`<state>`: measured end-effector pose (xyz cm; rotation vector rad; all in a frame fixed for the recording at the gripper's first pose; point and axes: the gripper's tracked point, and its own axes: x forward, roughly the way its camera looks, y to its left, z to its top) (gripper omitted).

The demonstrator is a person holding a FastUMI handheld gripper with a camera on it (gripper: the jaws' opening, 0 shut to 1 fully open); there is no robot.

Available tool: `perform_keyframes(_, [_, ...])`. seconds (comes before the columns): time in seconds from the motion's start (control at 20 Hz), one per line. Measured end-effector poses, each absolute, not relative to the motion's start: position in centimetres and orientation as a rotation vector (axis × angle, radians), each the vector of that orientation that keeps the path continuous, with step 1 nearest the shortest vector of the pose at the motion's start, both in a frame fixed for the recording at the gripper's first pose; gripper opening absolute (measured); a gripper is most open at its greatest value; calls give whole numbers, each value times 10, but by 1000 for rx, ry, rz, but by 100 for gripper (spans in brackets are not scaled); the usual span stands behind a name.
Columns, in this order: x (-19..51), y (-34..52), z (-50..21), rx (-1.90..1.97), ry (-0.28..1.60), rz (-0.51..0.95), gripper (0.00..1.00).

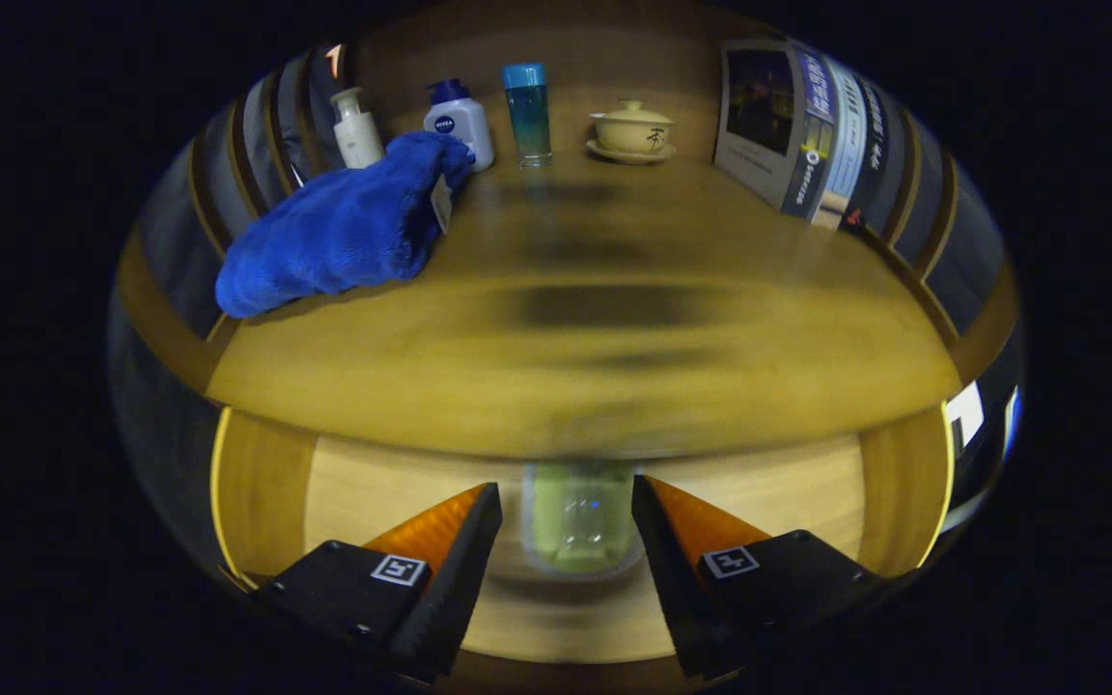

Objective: Pull open the drawer, take out the items inside it, and place them on the countertop above the cabinet.

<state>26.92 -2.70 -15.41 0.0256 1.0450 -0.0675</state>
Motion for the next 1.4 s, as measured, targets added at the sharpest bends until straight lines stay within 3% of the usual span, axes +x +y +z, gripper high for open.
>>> perform_keyframes(0.25, [257, -33, -169, 78, 1077, -118, 30])
perform_keyframes(0.45, [253, -39, -152, 125, 1038, -137, 21])
perform_keyframes(1.05, [171, -35, -66, 113, 922, -39, 20])
perform_keyframes(1.4, [210, -30, 22, 50, 774, -28, 20])
